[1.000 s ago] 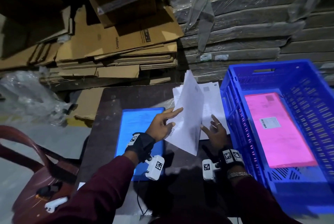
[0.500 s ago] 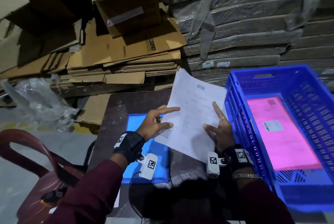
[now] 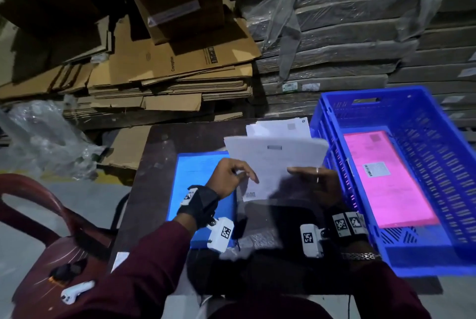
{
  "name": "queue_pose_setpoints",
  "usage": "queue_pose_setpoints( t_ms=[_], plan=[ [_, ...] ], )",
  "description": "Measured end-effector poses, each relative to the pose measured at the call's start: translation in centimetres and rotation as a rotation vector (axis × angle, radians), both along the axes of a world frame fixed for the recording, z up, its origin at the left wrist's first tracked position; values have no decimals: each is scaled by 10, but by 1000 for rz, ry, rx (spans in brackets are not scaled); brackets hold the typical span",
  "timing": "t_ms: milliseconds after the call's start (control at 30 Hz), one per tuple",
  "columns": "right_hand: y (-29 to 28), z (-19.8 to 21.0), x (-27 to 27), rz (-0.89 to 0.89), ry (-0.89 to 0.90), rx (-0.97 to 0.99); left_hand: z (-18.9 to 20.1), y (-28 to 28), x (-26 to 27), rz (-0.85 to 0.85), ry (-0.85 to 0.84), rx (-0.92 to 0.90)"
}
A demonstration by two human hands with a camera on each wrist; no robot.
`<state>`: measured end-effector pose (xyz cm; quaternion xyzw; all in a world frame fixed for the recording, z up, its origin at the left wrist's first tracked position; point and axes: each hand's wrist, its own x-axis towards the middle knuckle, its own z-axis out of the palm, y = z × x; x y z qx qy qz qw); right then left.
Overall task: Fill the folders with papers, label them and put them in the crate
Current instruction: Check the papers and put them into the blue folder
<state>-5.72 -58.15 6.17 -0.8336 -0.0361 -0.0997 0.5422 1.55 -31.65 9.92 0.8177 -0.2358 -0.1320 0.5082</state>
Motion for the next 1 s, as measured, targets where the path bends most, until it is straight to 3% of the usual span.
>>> queue_pose_setpoints(
  t_ms=[133, 233, 367, 500, 667, 867, 1000],
  plan=[
    [4, -37, -16, -219, 309, 158, -34, -8, -27, 62, 72, 55],
    [9, -36, -29, -274, 262, 374, -41, -12, -37, 104, 91, 22],
    [19, -21, -30, -250, 219, 531, -17, -17, -41, 79, 22, -65],
    [22, -25, -37, -215, 188, 523, -13, -13, -54, 106, -6, -138],
    [29, -38, -46, -194, 200, 441, -39, -14, -70, 150, 97, -73],
    [30, -14, -46, -218, 150, 416, -32, -18, -74, 292, 1, -137],
    [24, -32, -48, -235, 209, 384, -51, -18, -79, 161, 99, 51]
  ],
)
